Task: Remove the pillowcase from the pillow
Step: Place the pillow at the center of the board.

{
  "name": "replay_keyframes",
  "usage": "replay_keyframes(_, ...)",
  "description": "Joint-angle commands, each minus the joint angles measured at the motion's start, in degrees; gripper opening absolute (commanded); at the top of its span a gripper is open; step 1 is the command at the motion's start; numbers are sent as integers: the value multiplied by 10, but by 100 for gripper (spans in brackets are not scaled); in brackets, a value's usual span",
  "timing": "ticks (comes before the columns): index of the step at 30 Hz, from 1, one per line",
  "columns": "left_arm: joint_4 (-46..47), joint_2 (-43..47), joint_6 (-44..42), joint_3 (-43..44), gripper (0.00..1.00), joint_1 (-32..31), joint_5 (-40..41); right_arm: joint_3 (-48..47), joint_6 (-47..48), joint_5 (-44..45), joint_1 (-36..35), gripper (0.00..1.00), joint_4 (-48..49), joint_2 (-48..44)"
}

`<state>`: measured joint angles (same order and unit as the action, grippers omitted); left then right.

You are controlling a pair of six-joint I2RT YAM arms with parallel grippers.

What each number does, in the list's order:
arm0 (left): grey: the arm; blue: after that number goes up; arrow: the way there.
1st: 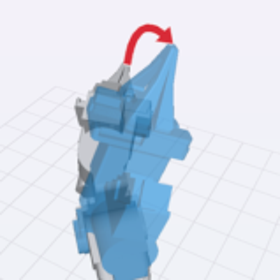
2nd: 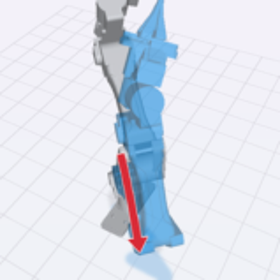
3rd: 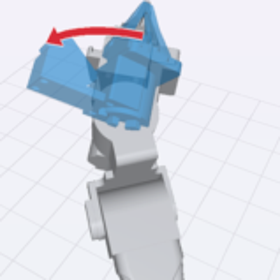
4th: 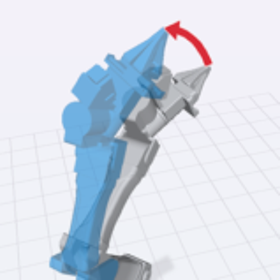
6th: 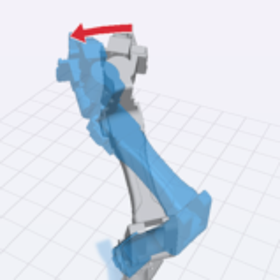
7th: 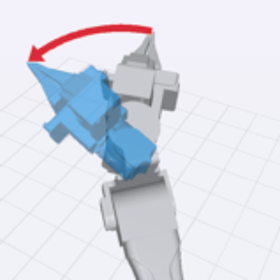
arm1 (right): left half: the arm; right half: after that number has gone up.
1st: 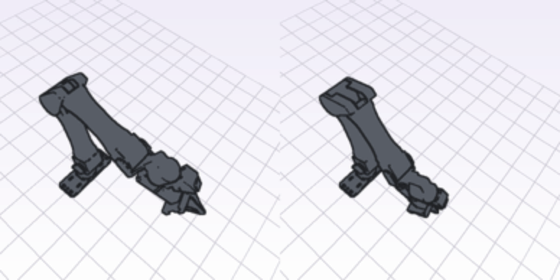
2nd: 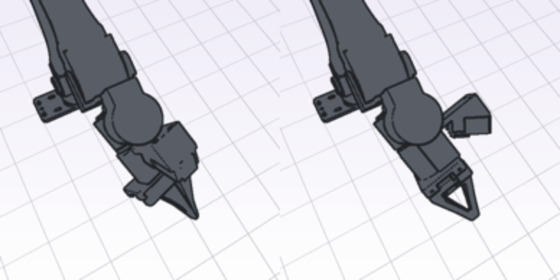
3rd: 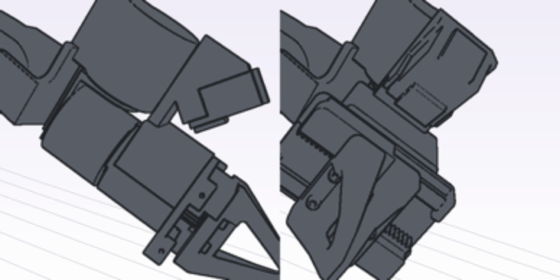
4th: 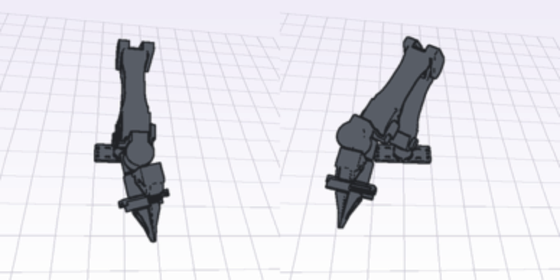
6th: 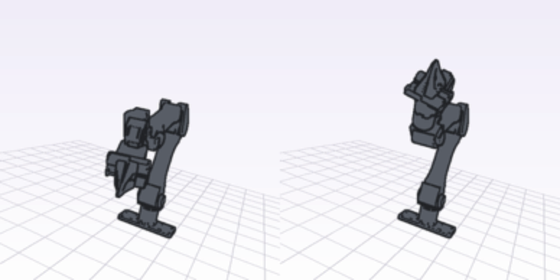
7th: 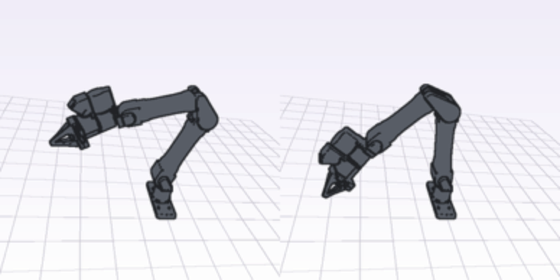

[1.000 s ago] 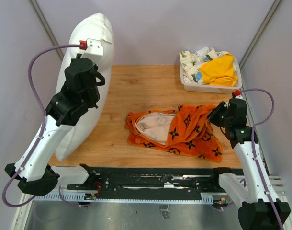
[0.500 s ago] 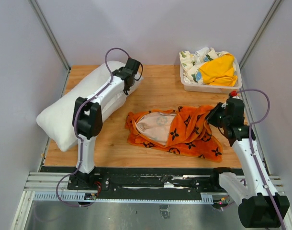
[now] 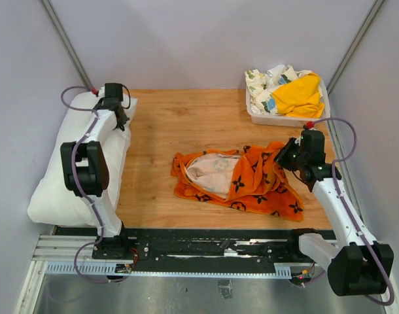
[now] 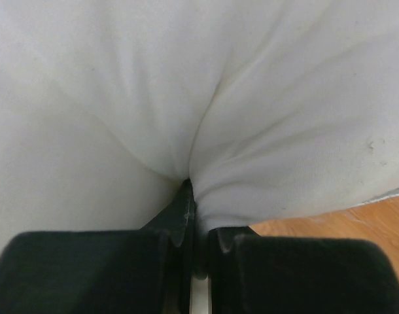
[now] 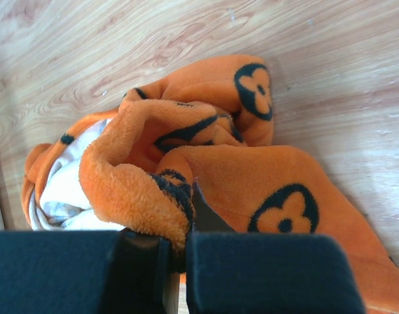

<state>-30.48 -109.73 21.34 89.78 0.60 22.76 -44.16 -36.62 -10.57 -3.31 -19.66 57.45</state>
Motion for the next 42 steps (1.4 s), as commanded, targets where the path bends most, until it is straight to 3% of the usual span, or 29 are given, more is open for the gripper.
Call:
replay_keyframes(1, 81, 72, 122, -100, 1, 22, -4, -7, -6, -6, -38, 1, 20, 17)
replay_keyframes(4, 114, 84, 104, -94, 5, 30, -15, -15, 3, 2, -63, 1, 15, 18)
replay_keyframes(6, 115, 84, 77, -78, 15, 31, -17, -17, 14, 3, -81, 1, 14, 19)
replay_keyframes(7, 118, 88, 60, -74, 24, 31, -19, -19, 21, 1, -89, 2, 12, 20)
replay_keyframes(9, 125, 104, 33, -71, 55, 30, -28, -25, 40, -7, -108, 5, 15, 25)
replay_keyframes(13, 123, 195, -12, -80, 80, 20, -21, -62, 80, 36, -174, 8, -3, 47)
replay_keyframes(14, 126, 223, -25, -86, 95, 13, -19, -74, 88, 50, -193, 8, -7, 56)
replay_keyframes(15, 129, 251, -37, -90, 98, 2, -19, -86, 93, 61, -207, 9, -11, 66)
replay_keyframes(19, 135, 365, -56, -126, 99, -43, -115, -125, 99, 73, -227, 9, -10, 98)
replay_keyframes(22, 175, 431, -35, -219, 99, -112, -239, -141, 107, 99, -227, 9, -8, 98)
replay_keyframes(23, 191, 441, -18, -254, 99, -141, -238, -148, 111, 109, -227, 9, -14, 95)
replay_keyframes(25, 227, 435, 23, -325, 99, -185, -222, -157, 118, 133, -226, 9, -31, 83)
replay_keyframes(28, 240, 389, 52, -369, 97, -203, -222, -149, 119, 167, -216, 10, -57, 49)
replay_keyframes(33, 278, 373, 56, -469, 97, -237, -189, -68, 86, 183, -145, 11, -99, -44)
replay_keyframes(38, 394, 356, 68, -603, 99, -239, -250, -10, 75, 178, -88, 11, -128, -100)
replay_keyframes(42, 477, 313, 91, -627, 99, -249, -318, -1, 76, 176, -86, 11, -133, -86)
